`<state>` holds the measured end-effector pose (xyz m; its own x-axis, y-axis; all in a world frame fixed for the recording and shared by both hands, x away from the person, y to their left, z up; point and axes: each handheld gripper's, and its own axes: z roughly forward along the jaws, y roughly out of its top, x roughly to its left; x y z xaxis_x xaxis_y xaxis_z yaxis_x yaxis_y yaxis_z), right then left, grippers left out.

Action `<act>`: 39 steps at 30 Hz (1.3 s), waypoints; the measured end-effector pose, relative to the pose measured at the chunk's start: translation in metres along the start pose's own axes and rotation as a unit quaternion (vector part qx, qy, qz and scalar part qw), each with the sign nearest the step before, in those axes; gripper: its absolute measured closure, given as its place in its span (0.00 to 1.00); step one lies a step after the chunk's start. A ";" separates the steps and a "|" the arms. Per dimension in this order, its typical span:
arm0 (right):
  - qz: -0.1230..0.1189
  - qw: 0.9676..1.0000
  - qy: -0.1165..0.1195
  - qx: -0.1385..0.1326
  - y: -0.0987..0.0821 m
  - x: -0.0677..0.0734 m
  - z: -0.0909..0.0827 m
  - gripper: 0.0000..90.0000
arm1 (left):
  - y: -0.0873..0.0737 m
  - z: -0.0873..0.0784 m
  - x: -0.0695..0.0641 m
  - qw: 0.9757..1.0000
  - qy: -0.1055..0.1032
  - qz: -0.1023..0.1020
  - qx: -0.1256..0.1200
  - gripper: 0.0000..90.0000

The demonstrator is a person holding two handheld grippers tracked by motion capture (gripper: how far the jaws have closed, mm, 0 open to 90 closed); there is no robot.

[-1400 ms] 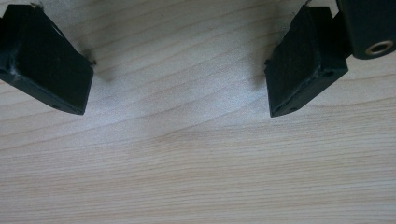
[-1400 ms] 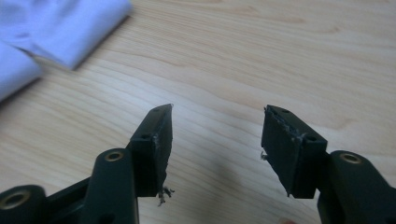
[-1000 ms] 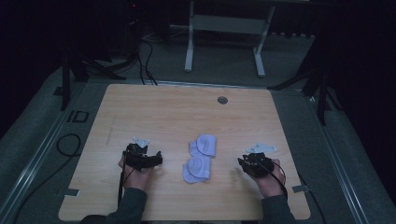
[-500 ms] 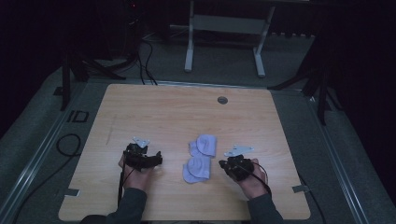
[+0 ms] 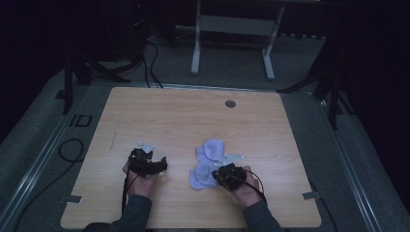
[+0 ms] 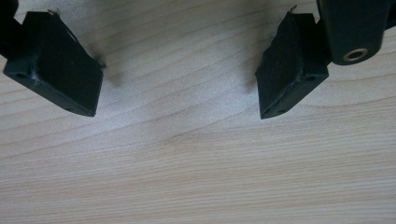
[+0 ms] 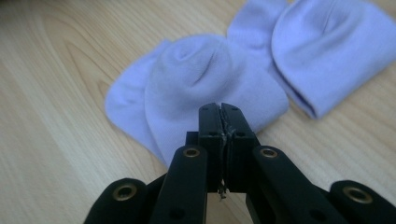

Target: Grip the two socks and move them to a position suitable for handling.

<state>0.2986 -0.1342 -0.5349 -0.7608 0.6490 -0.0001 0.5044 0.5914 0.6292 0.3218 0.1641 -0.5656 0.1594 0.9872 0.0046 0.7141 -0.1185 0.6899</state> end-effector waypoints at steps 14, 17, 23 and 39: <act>0.029 0.999 0.015 -0.008 -0.017 0.002 0.007 0.99 | 0.001 -0.012 -0.005 1.000 -0.021 0.009 0.016 0.58; 0.032 0.999 0.016 -0.011 -0.018 0.002 0.007 0.99 | 0.000 -0.014 -0.005 0.999 -0.052 0.002 0.016 0.68; 0.018 1.000 0.019 -0.005 -0.016 0.002 0.008 0.99 | 0.002 -0.021 -0.012 0.995 -0.102 0.016 0.005 0.90; 0.007 1.000 0.023 0.002 -0.010 0.002 0.012 0.99 | 0.001 -0.026 -0.052 0.973 -0.214 0.087 0.004 1.00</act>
<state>0.2967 -0.1333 -0.5503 -0.7709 0.6355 0.0442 0.5172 0.5839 0.6257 0.2965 0.1157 -0.5463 0.5462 0.8175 -0.1825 0.6558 -0.2818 0.7004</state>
